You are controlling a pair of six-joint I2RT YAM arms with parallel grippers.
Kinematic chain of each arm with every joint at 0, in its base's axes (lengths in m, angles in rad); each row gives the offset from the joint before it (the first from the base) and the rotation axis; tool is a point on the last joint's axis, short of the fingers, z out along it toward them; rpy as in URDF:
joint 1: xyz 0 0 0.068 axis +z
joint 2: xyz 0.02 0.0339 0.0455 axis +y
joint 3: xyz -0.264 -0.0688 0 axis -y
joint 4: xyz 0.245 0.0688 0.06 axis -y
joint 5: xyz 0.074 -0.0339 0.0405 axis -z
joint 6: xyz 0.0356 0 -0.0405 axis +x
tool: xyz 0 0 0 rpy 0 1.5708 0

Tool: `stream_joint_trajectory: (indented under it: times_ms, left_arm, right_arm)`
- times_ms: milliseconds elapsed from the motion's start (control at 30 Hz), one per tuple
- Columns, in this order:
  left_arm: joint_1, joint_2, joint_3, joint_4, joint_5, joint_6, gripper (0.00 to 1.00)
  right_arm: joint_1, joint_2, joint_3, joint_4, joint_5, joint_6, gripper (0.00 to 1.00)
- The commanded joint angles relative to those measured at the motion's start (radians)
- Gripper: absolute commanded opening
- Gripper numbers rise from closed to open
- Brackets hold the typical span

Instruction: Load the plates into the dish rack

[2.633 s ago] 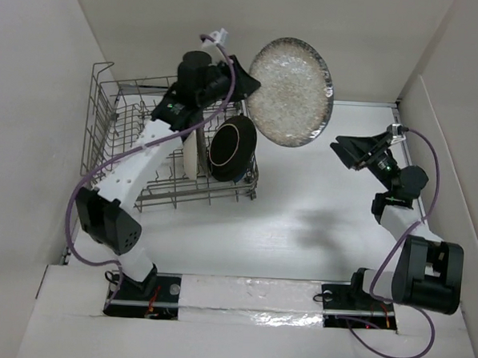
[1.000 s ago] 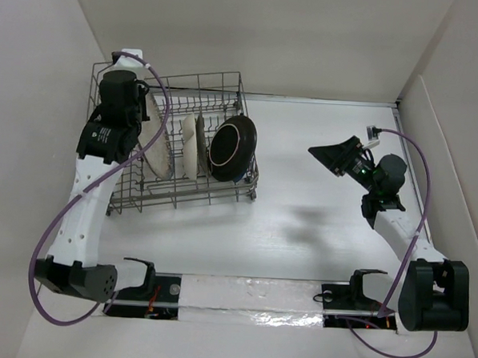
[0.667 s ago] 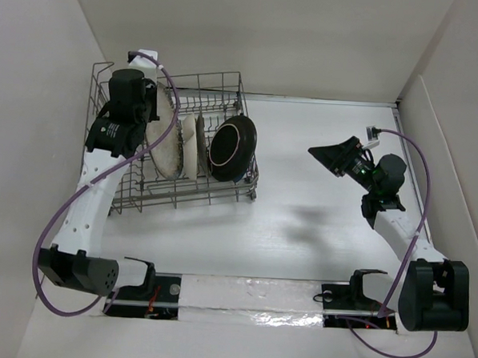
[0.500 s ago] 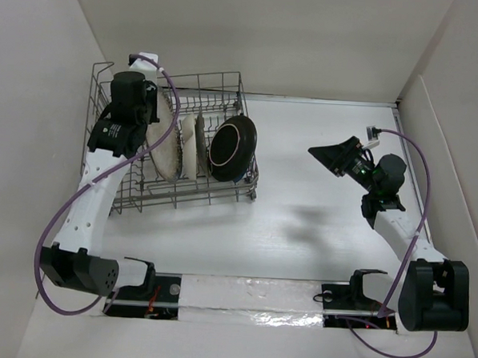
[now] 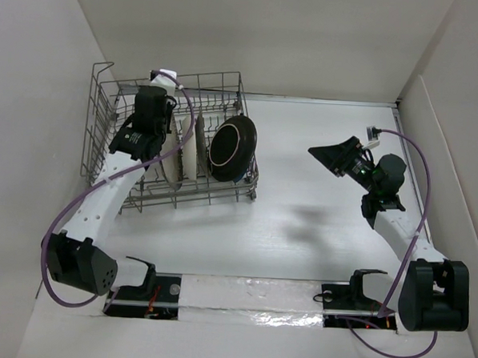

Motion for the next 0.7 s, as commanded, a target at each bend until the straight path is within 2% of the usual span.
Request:
stream_joint_trajectory:
  times_ms: [0, 133, 167, 200, 267, 300, 400, 533, 567, 600, 633, 667]
  left_arm:
    - [0.0, -0.057, -0.041, 0.208, -0.012, -0.033, 0.0]
    - [0.0, -0.086, -0.102, 0.243, -0.006, -0.062, 0.0]
    - [0.0, -0.099, -0.11, 0.248, -0.008, -0.068, 0.04]
    - [0.0, -0.102, -0.121, 0.254, -0.006, -0.082, 0.16]
    - [0.0, -0.108, -0.124, 0.251, -0.005, -0.1, 0.29]
    - [0.0, -0.108, -0.118, 0.247, -0.008, -0.109, 0.43]
    - [0.0, -0.116, -0.089, 0.225, -0.017, -0.149, 0.62]
    - [0.0, -0.143, -0.035, 0.213, -0.028, -0.209, 0.71]
    - [0.0, -0.163, -0.024, 0.211, -0.034, -0.233, 0.78]
    - [0.0, -0.175, -0.01, 0.217, -0.043, -0.244, 0.8]
    - [0.0, -0.189, -0.006, 0.22, -0.048, -0.256, 0.96]
    - [0.0, -0.224, -0.003, 0.223, -0.051, -0.287, 0.97]
  right_arm:
    - [0.008, -0.019, 0.032, 0.012, 0.015, -0.023, 0.87]
    - [0.008, -0.016, 0.035, -0.012, 0.035, -0.034, 0.87]
    - [0.008, -0.019, 0.04, -0.03, 0.044, -0.043, 0.87]
    - [0.008, -0.022, 0.04, -0.037, 0.046, -0.049, 0.88]
    - [0.008, -0.028, 0.048, -0.06, 0.052, -0.063, 0.88]
    - [0.008, -0.034, 0.049, -0.069, 0.058, -0.069, 0.88]
    - [0.008, -0.045, 0.054, -0.101, 0.08, -0.091, 0.89]
    - [0.017, -0.048, 0.062, -0.124, 0.098, -0.111, 0.9]
    - [0.017, -0.044, 0.063, -0.127, 0.098, -0.114, 0.91]
    - [0.017, -0.044, 0.065, -0.129, 0.1, -0.117, 0.91]
    - [0.017, -0.042, 0.068, -0.132, 0.101, -0.121, 0.91]
    - [0.017, -0.042, 0.072, -0.147, 0.106, -0.135, 0.91]
